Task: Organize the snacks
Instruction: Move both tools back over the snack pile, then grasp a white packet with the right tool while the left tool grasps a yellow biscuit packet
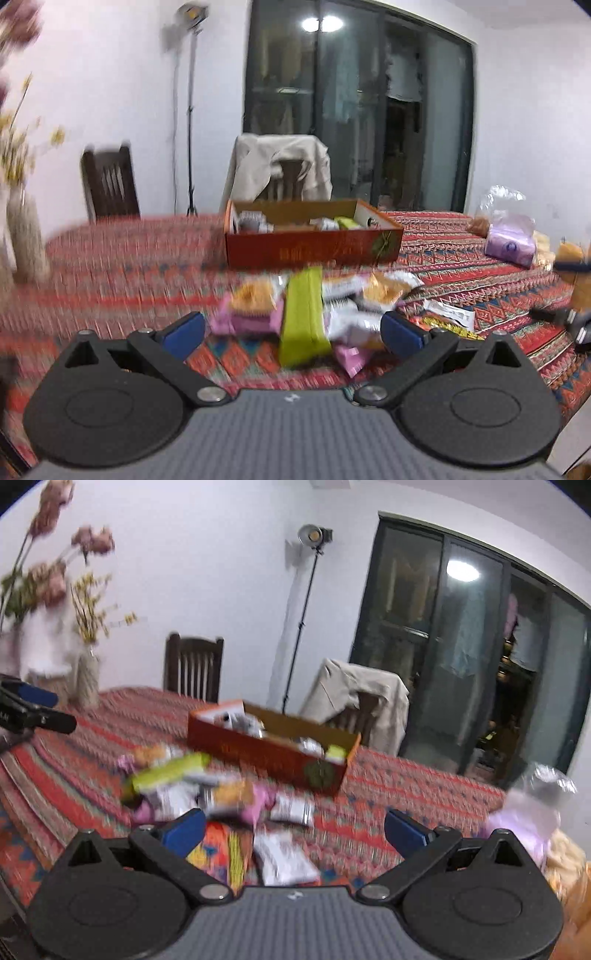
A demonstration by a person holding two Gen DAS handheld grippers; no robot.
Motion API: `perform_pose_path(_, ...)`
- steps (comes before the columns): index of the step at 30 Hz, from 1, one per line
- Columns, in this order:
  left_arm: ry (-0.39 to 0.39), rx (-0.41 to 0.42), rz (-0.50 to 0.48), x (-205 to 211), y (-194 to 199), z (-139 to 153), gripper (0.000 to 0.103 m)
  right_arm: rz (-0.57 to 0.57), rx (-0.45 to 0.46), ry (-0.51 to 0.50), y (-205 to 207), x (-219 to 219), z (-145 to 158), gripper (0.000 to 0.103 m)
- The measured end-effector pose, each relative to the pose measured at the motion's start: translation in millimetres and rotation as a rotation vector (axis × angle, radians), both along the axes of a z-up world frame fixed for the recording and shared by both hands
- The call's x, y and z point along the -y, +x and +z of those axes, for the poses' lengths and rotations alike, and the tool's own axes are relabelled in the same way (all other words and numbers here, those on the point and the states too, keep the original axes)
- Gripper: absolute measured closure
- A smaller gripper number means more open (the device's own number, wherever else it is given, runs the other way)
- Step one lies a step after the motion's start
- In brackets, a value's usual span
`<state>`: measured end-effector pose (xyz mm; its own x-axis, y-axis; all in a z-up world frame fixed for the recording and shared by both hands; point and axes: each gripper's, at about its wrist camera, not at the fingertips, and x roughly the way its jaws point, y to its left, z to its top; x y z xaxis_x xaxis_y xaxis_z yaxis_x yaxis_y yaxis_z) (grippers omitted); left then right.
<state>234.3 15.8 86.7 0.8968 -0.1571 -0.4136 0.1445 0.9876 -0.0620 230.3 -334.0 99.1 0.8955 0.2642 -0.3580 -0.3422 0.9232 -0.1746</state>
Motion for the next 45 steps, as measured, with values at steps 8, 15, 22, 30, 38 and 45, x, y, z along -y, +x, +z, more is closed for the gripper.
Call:
perform_pose_path(8,-0.114,-0.145,0.029,-13,6,-46,0.0,-0.039,-0.064,0.082,-12,0,-63,0.0)
perform_pose_path(15,-0.132,-0.19,0.093,-24,25,-61,0.0,-0.075,-0.098,0.131,7,9,-71,0.0)
perform_pose_path(22,-0.017,-0.131,0.122,-27,68,-47,0.002,-0.067,-0.14,0.148,48,17,-61,0.002)
perform_pose_path(30,0.066,-0.154,0.054,-25,139,-39,0.017,0.047,-0.236,0.012,118,6,-69,0.029)
perform_pose_path(38,0.042,-0.213,0.002,-31,194,-54,0.023,0.158,-0.314,-0.032,161,-15,-78,0.05)
perform_pose_path(45,-0.037,-0.196,-0.006,-41,199,-65,0.044,0.139,-0.321,0.051,178,0,-83,0.054)
